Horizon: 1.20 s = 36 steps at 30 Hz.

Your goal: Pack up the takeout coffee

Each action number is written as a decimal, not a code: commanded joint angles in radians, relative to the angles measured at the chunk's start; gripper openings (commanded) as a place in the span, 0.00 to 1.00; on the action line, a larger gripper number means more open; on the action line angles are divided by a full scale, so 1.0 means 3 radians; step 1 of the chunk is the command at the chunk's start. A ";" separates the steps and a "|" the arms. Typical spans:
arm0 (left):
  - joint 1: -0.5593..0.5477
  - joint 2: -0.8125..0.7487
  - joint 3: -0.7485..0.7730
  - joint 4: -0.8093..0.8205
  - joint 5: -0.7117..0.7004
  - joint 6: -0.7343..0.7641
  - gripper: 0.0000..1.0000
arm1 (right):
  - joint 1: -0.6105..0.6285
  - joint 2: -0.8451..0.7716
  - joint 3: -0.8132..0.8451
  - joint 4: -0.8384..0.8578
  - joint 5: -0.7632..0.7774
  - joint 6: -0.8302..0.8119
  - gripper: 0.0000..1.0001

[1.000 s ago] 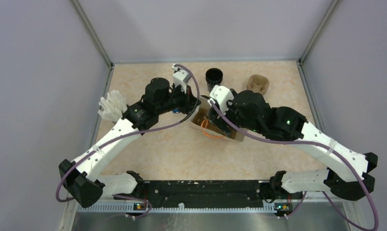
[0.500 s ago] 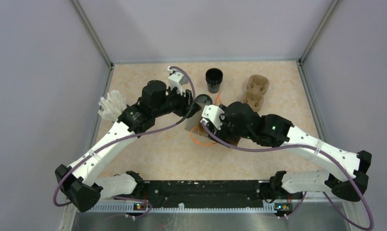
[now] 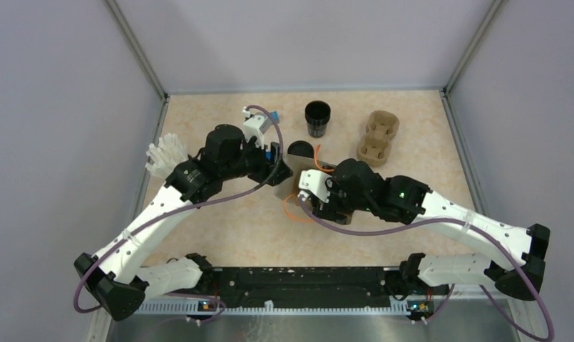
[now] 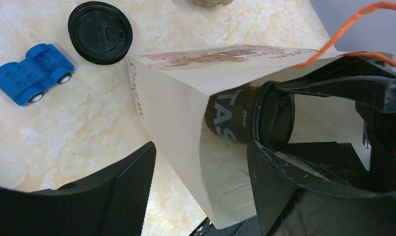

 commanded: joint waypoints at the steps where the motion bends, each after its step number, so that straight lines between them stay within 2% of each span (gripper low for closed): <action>1: 0.0024 0.0122 0.0095 -0.0011 -0.0149 0.0047 0.73 | 0.0009 -0.0114 -0.0040 0.0135 0.0023 -0.0177 0.64; 5: 0.0025 0.0209 0.0111 0.0099 -0.0202 0.0136 0.66 | 0.0010 -0.0080 0.0016 0.0207 0.0098 -0.0220 0.64; 6: 0.0025 0.0226 0.0119 0.0119 -0.0178 0.0147 0.59 | 0.0008 -0.0045 0.0060 0.0220 0.0104 -0.0225 0.64; 7: 0.0027 0.0238 0.0125 0.0148 -0.0142 0.0156 0.45 | 0.0008 -0.0012 0.0109 0.0221 0.0119 -0.0230 0.64; 9: 0.0024 0.0223 0.0120 0.0229 -0.0057 0.0162 0.25 | 0.0011 0.0035 0.0201 0.0225 0.0155 -0.0256 0.64; 11: 0.0024 0.0135 0.0044 0.0405 0.0047 0.0163 0.14 | 0.0009 0.0075 0.0259 0.0180 0.0186 -0.0360 0.64; 14: 0.0024 -0.0117 -0.0304 0.0959 0.0167 0.0177 0.05 | 0.0006 0.0125 0.0260 0.0157 0.0256 -0.0563 0.65; 17: 0.0025 -0.0344 -0.0566 0.1340 0.0140 0.0134 0.00 | 0.0006 0.0172 0.0297 0.0173 0.0268 -0.0696 0.65; 25: 0.0025 -0.0472 -0.1035 0.1838 0.0442 0.0179 0.00 | -0.0020 0.0421 0.0545 0.0124 0.0280 -0.0828 0.64; 28: 0.0024 -0.0505 -0.1098 0.1810 0.0450 0.0170 0.01 | -0.0022 0.0417 0.0513 0.0119 0.0199 -0.0776 0.64; 31: 0.0023 -0.0543 -0.1062 0.1543 0.0387 0.0134 0.18 | -0.0023 0.0349 0.0340 0.0136 0.0084 -0.0728 0.63; 33: 0.0022 -0.0565 -0.1007 0.1306 0.0319 0.0069 0.37 | -0.0003 0.0292 0.0225 0.0153 0.0060 -0.0695 0.61; 36: 0.0027 -0.0565 -0.0824 0.0820 0.0203 -0.0112 0.59 | 0.0075 0.0189 0.0083 0.0188 0.0058 -0.0694 0.61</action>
